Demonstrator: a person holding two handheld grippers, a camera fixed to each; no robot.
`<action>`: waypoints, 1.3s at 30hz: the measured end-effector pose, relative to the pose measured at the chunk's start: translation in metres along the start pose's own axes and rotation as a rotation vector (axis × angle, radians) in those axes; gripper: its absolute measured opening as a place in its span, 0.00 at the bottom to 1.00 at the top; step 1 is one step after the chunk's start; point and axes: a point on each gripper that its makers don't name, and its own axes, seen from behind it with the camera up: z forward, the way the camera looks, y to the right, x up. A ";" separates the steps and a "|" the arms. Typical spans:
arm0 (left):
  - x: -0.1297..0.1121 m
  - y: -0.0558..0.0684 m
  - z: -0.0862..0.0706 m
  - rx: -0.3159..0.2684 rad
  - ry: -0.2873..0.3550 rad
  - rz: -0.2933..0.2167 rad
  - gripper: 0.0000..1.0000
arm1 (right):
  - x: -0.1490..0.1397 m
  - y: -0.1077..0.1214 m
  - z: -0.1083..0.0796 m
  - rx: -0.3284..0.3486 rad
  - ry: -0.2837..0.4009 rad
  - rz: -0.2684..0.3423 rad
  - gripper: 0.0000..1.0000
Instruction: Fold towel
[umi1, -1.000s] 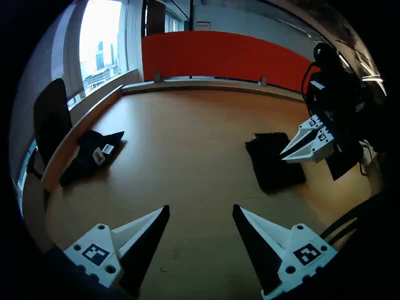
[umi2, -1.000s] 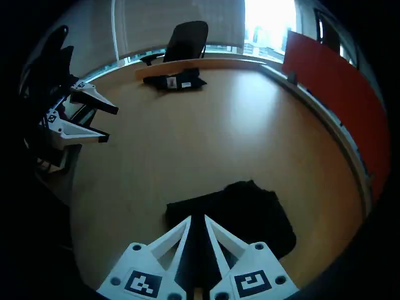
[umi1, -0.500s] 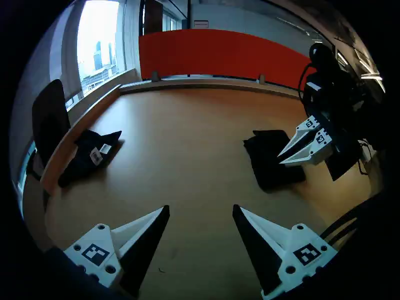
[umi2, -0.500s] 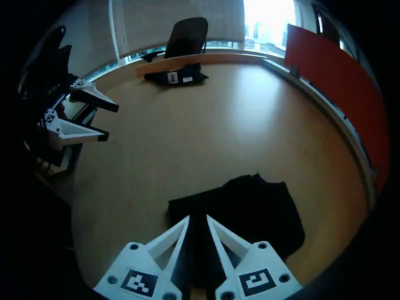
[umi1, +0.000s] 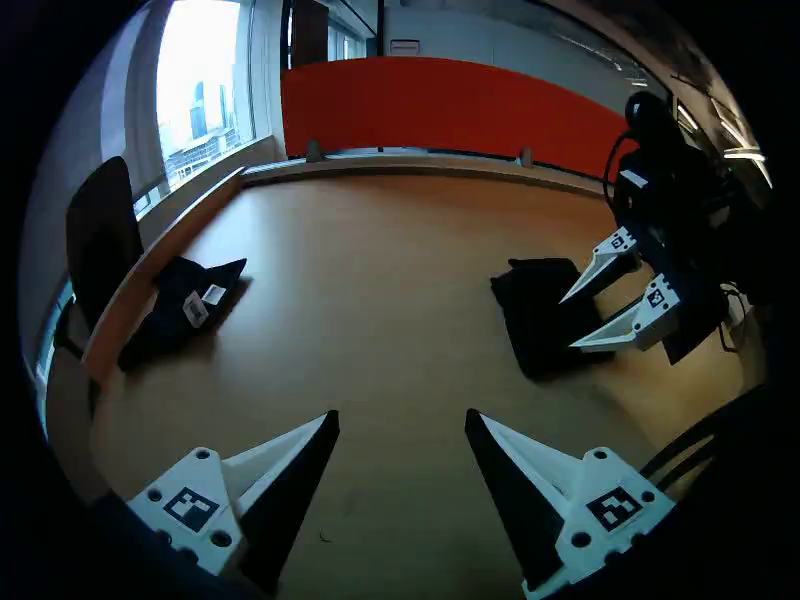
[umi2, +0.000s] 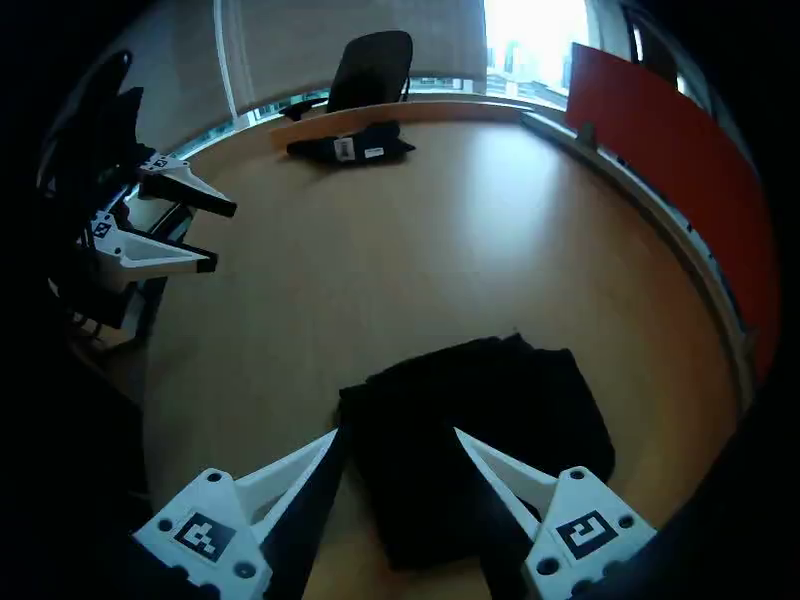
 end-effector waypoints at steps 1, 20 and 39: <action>0.000 0.000 0.000 0.000 0.001 0.000 0.94 | -0.001 0.001 -0.001 -0.006 0.002 0.005 0.72; 0.002 0.000 0.003 -0.001 0.003 0.012 0.94 | -0.031 0.008 -0.019 -0.079 -0.006 0.078 0.73; 0.003 -0.001 0.003 0.000 0.003 0.021 0.94 | -0.073 0.001 -0.033 -0.125 -0.044 0.134 0.73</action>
